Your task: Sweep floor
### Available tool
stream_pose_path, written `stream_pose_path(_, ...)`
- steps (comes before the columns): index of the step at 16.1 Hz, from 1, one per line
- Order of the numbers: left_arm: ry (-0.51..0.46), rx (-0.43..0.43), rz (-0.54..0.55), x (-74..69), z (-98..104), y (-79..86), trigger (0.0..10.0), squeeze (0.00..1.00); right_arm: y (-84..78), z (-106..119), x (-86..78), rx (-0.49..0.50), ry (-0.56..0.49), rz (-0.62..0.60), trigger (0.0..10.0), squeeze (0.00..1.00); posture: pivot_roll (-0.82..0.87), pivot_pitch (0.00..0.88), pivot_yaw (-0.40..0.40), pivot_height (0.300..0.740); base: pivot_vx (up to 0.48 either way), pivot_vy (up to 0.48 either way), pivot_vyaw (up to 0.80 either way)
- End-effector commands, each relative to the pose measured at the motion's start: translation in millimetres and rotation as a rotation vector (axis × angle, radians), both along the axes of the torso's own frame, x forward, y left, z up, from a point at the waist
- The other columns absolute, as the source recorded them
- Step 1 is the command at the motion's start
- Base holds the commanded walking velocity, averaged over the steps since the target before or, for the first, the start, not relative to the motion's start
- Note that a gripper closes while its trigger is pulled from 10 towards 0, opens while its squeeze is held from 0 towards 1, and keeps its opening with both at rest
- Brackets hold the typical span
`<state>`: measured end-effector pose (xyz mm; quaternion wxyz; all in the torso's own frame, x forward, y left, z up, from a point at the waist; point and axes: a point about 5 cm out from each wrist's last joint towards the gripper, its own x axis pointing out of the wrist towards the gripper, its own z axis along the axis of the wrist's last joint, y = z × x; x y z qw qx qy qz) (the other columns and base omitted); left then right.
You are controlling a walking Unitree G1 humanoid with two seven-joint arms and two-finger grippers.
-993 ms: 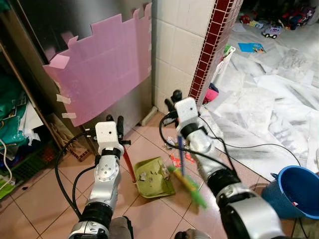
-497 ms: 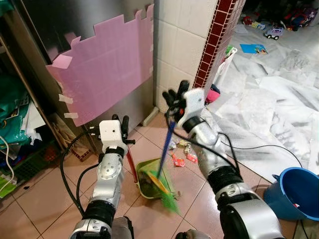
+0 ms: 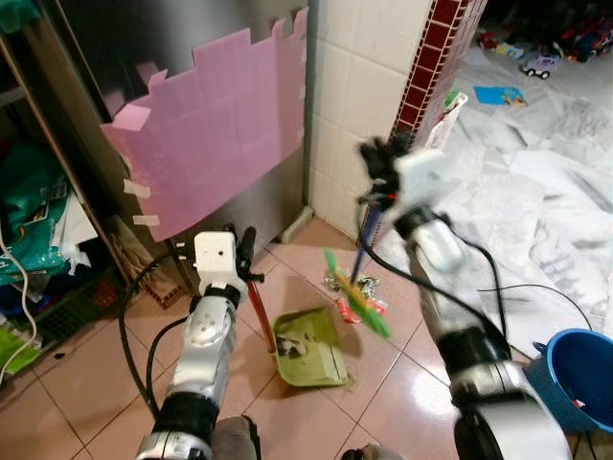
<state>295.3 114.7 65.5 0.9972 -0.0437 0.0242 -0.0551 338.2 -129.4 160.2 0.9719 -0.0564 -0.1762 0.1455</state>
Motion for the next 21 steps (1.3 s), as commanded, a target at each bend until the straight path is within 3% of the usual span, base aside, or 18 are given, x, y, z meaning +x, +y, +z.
stream_pose_path(1, 0.045, -0.020, -0.027, -5.3, -7.2, -0.7, 10.0, 0.00, -7.2, -3.7, -4.0, 0.026, 0.018, -0.074, 10.0, 0.00, 0.03, 0.002, -0.030, 0.740, 0.000, 0.000, 0.00)
stream_pose_path(6, 0.056, -0.016, 0.013, -16.8, -5.9, 7.6, 10.0, 0.00, -28.5, -26.5, -13.4, 0.020, 0.136, -0.263, 10.0, 0.00, 0.03, 0.000, -0.007, 0.740, 0.000, 0.000, 0.00)
stream_pose_path(10, 0.065, -0.034, 0.029, -25.4, -5.9, 11.6, 10.0, 0.00, -35.6, -26.3, -19.2, 0.080, 0.141, -0.303, 10.0, 0.00, 0.01, 0.000, 0.017, 0.740, 0.000, 0.000, 0.00)
stream_pose_path(14, 0.029, -0.036, -0.006, -24.3, 7.3, 10.1, 10.0, 0.00, -35.1, -23.4, -20.5, 0.055, 0.117, -0.316, 10.0, 0.00, 0.00, 0.000, 0.024, 0.740, 0.000, 0.360, -0.77)
stream_pose_path(21, -0.073, 0.014, -0.004, -17.8, 35.5, 13.6, 10.0, 0.00, -35.1, -22.7, -17.0, -0.084, 0.102, -0.351, 10.0, 0.00, 0.01, 0.000, 0.006, 0.740, 0.000, 0.119, 0.00)
